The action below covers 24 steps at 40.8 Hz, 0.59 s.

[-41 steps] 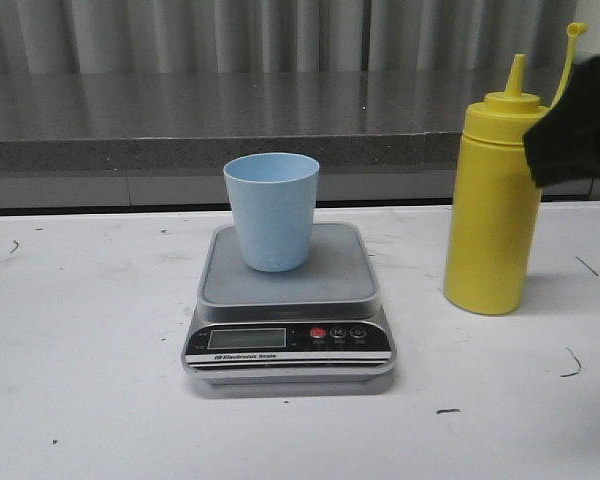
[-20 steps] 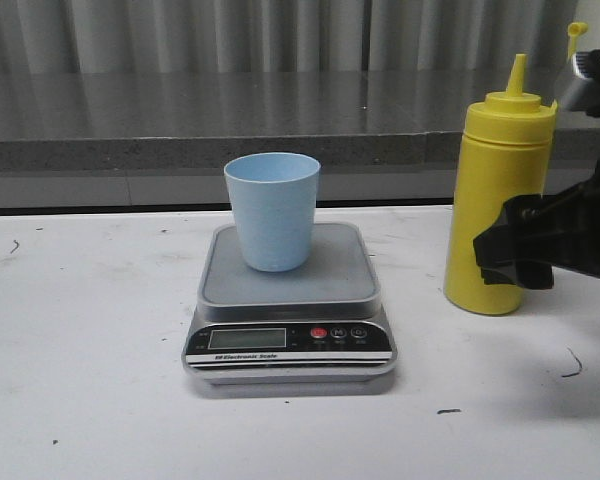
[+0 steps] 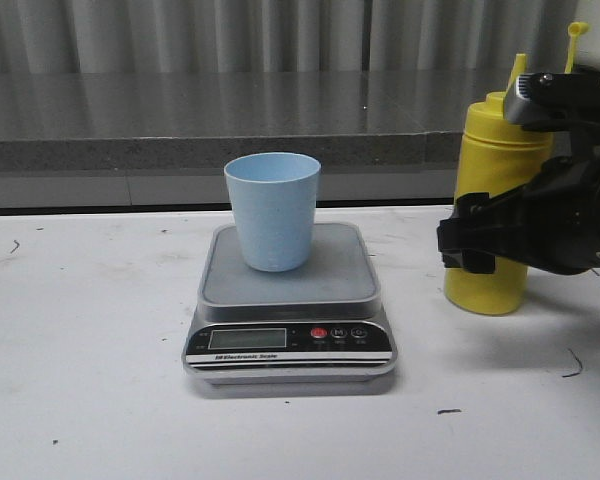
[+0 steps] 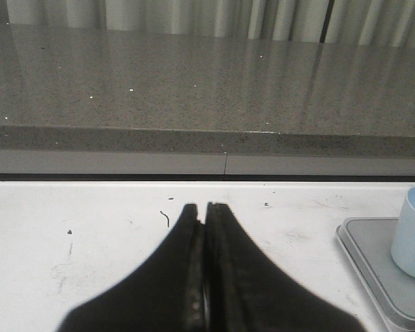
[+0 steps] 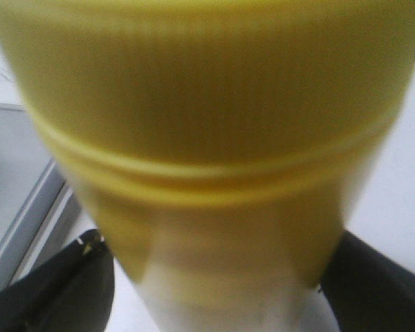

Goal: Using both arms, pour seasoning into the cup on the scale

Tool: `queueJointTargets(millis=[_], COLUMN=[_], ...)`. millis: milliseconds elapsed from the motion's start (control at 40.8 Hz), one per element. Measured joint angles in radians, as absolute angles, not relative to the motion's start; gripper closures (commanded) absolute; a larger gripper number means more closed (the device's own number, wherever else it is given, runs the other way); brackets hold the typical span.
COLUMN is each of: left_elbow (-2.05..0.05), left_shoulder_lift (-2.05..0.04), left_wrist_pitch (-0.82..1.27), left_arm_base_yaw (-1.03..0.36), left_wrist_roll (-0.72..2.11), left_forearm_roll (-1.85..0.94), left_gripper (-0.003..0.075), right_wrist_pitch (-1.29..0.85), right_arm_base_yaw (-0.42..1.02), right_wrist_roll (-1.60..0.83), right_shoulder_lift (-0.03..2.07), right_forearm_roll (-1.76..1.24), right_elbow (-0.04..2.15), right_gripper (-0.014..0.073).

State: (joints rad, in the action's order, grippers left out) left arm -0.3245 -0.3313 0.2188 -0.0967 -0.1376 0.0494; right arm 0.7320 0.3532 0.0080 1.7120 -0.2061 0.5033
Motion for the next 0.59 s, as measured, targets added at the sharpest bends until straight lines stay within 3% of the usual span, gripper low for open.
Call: queueJointTargets(millis=[589], left_elbow=[-0.325], left_shoulder_lift=[-0.331], left_wrist_pitch=[0.217], left_arm_base_yaw=[-0.097], left_wrist_roll=[-0.138], left_forearm_roll=[0.049], left_gripper=[0.074], right_wrist_pitch=[0.843], right_arm_base_yaw=[0.353], right_wrist_roll=[0.008], right_shoulder_lift=[1.781], right_forearm_roll=[-0.206], right_elbow=[0.546], right_gripper=[-0.002])
